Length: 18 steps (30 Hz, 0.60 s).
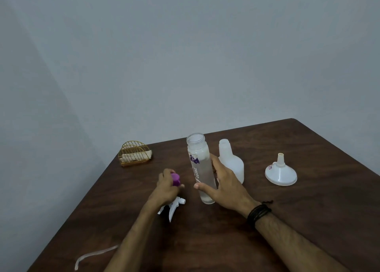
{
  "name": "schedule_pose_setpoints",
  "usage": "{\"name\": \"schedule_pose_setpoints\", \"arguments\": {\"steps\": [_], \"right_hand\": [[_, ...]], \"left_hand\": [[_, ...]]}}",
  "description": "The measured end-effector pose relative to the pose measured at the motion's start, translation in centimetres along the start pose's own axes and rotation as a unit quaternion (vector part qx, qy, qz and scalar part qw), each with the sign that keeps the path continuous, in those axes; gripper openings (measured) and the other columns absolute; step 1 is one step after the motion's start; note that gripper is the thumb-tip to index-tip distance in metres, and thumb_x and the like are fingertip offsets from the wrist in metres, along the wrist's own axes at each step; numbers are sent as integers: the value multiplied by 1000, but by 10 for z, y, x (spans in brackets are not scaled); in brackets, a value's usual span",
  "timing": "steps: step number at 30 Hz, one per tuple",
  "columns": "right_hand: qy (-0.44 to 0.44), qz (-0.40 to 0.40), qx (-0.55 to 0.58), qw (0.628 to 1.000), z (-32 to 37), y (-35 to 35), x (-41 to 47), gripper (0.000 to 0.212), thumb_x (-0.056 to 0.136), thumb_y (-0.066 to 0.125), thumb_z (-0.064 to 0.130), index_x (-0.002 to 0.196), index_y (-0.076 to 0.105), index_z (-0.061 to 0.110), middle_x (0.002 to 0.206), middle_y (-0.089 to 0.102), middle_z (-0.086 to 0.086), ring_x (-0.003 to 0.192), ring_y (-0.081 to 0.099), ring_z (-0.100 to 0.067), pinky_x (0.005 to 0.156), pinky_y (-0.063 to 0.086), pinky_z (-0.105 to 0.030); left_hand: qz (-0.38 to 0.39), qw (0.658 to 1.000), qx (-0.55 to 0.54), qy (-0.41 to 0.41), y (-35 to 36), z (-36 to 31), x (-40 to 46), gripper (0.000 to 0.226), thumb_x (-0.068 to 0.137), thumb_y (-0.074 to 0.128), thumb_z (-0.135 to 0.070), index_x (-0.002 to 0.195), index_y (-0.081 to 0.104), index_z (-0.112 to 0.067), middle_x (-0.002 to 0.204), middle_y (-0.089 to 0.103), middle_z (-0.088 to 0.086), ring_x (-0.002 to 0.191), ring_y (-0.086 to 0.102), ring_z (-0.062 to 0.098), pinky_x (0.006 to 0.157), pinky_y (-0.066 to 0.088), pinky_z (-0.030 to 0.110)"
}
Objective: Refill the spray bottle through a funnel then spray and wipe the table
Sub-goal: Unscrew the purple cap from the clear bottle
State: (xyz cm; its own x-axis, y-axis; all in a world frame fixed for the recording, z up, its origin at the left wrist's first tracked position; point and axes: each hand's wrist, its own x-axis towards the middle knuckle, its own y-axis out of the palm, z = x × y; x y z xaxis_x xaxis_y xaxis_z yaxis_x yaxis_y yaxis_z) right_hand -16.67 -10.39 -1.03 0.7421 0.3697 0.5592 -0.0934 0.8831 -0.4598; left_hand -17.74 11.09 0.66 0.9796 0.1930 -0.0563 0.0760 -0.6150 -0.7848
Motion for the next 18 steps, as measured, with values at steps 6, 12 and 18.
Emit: {"name": "schedule_pose_setpoints", "arguments": {"steps": [6,12,18], "right_hand": [[3,1,5,1000,-3,2,0,81,84,74,58,149,32,34,130,57,19,120,57,-3,98,55,-29],[5,-1,2,1000,-4,2,0,82,83,72,61,149,31,34,132,55,19,121,56,0,98,53,-23],[2,-3,3,1000,-4,2,0,82,83,72,60,149,31,34,133,55,20,121,55,1,98,52,-19]], "left_hand": [[-50,993,93,-60,-6,19,5,54,94,63,-35,136,36,-15,140,36,12,132,36,31,109,33,42],[-33,985,139,-97,-13,31,8,44,93,61,-43,128,49,-20,140,35,9,136,32,29,111,29,42],[-37,985,147,-86,-15,35,7,32,94,62,-33,122,54,-20,139,37,10,133,33,29,110,32,39]]}}
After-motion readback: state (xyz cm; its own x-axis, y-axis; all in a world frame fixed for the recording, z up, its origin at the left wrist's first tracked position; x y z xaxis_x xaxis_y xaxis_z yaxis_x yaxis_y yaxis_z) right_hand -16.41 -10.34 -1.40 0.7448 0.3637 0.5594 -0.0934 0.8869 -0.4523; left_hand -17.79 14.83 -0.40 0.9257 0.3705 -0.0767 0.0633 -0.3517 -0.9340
